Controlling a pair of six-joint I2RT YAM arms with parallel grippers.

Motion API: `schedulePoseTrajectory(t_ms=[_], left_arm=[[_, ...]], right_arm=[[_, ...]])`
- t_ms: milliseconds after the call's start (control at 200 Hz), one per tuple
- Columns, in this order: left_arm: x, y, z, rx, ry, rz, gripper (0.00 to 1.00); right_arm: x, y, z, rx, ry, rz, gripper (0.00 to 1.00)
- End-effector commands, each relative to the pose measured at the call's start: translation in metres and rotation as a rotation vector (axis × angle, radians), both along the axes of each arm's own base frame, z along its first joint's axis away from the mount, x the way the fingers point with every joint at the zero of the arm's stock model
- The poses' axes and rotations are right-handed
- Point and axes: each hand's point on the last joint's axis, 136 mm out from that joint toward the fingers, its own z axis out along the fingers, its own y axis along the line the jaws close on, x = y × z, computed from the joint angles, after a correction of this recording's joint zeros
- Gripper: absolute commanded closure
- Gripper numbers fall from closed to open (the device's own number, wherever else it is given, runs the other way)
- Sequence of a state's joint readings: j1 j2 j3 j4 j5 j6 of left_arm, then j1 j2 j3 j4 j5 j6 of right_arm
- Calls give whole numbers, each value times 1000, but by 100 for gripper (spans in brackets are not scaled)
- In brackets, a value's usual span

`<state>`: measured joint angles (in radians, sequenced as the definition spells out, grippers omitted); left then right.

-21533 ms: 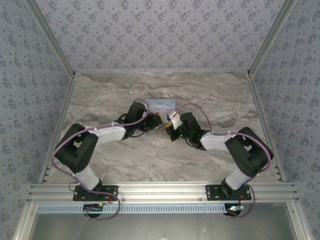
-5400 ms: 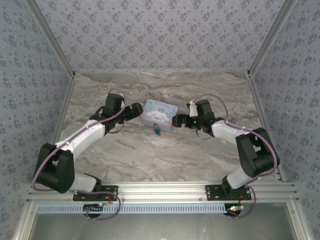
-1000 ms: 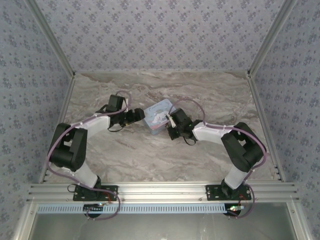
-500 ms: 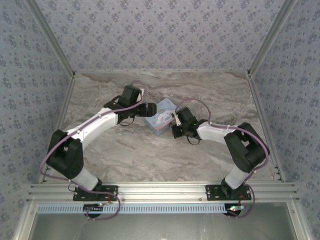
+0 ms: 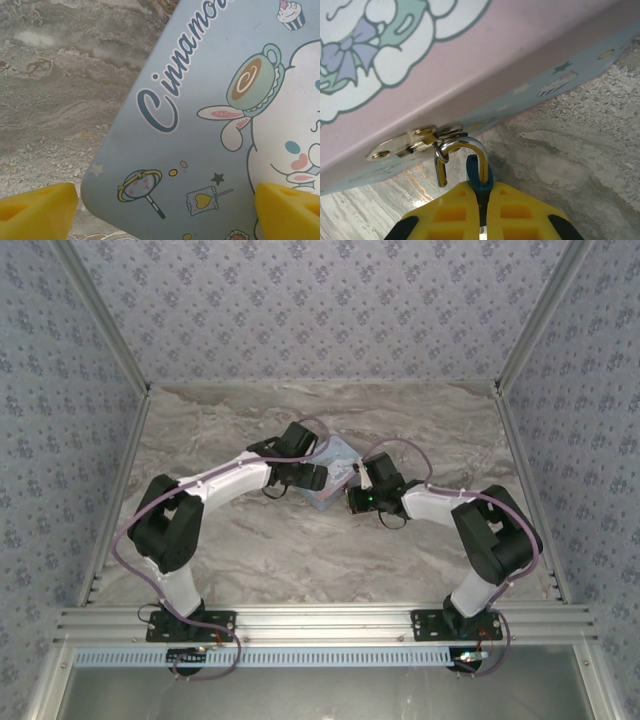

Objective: Unlock the padlock with the key

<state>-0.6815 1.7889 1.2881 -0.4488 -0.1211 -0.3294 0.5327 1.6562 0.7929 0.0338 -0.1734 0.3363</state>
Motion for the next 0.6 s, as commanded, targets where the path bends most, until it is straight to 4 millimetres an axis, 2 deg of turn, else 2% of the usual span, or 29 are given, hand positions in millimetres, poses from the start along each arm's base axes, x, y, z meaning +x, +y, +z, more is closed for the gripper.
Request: schedulePoseTrajectory(t_ms=[0,265,595], left_arm=[[-9,12,-12,103,20,0,9],[-24,18,-28,198,27,-12,8],[-37,19,-35,257,-8,-27,8]], right_arm=[[-6,-18,-13,-21,48,-48,91],[2,-25,-12,65,66,-96,91],[14,-31,-9,128,83,-156,92]])
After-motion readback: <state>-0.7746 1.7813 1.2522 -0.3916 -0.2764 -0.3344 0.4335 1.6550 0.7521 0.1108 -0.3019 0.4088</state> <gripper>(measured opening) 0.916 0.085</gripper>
